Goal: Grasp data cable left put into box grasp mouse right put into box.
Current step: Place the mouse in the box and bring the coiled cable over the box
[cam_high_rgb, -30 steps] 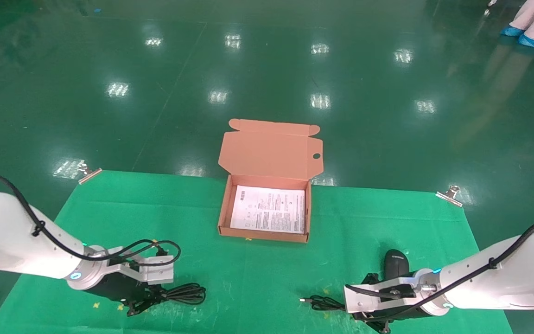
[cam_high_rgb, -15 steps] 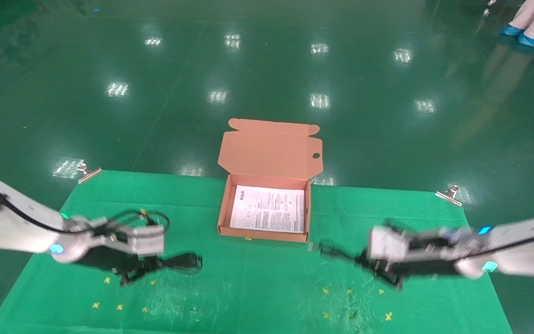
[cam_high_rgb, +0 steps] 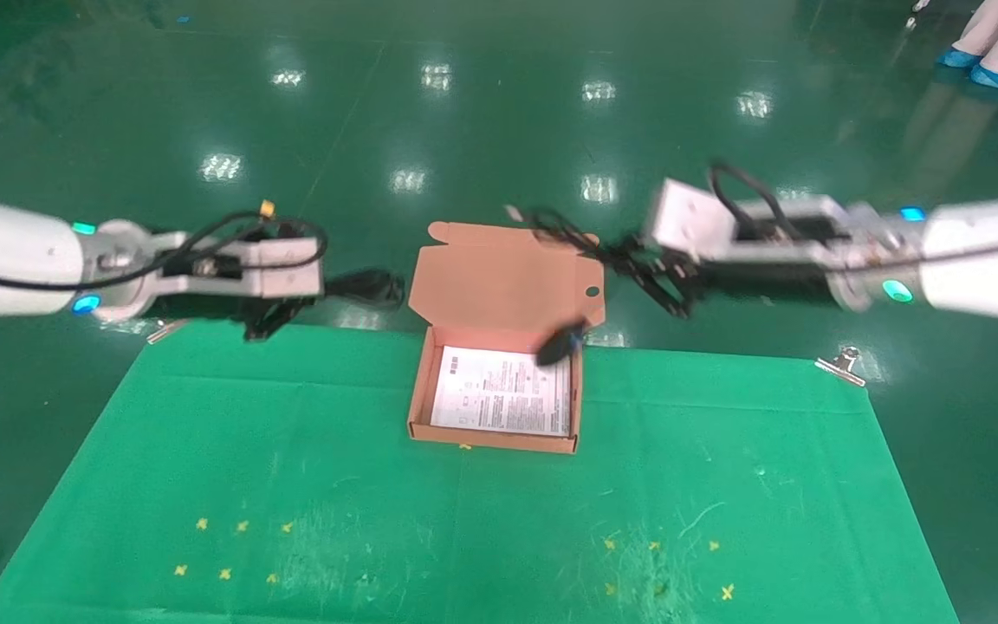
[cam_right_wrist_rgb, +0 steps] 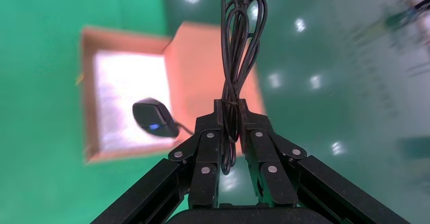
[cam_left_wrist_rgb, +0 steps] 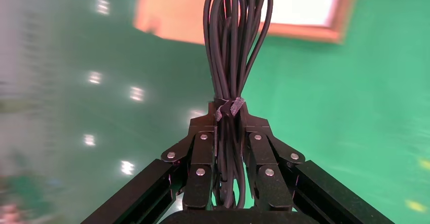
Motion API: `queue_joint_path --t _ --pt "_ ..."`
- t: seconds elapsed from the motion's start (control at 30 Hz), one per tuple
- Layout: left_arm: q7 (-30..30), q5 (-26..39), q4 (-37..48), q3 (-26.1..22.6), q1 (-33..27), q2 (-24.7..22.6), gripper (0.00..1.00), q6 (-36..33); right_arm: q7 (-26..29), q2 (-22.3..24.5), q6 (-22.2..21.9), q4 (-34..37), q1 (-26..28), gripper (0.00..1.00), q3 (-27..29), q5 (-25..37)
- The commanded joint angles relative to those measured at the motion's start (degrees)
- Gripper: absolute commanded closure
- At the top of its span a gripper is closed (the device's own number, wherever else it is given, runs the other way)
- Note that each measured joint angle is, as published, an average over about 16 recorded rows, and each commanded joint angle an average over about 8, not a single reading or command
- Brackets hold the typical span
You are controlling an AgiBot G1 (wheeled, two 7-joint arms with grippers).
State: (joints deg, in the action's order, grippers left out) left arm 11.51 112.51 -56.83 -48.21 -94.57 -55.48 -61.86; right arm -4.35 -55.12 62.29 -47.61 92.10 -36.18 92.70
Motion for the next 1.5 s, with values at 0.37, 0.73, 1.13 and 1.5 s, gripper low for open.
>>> queue_joint_path --t 0.37,0.73,1.13,1.5 --pt "1.9 4.63 -2.73 0.84 -3.7 -3.14 1.0 6.17 -8.5 -12.47 -4.94 11.19 10.51 1.0 1.27 -1.28" --pt "1.05 4.1 -3.66 1.51 -5.87 -3.04 1.0 6.06 -20.54 -21.73 -7.48 28.78 18.07 1.0 2.74 -4.25" --pt "1.18 4.31 -3.55 1.42 -5.78 -2.98 1.0 5.91 -21.83 -22.19 -6.6 30.98 18.58 1.0 2.41 -5.16" --pt "4.3 9.75 -2.72 -0.51 -4.31 -1.85 1.0 4.69 -18.55 -22.12 -5.57 26.35 12.89 1.0 0.73 -5.96"
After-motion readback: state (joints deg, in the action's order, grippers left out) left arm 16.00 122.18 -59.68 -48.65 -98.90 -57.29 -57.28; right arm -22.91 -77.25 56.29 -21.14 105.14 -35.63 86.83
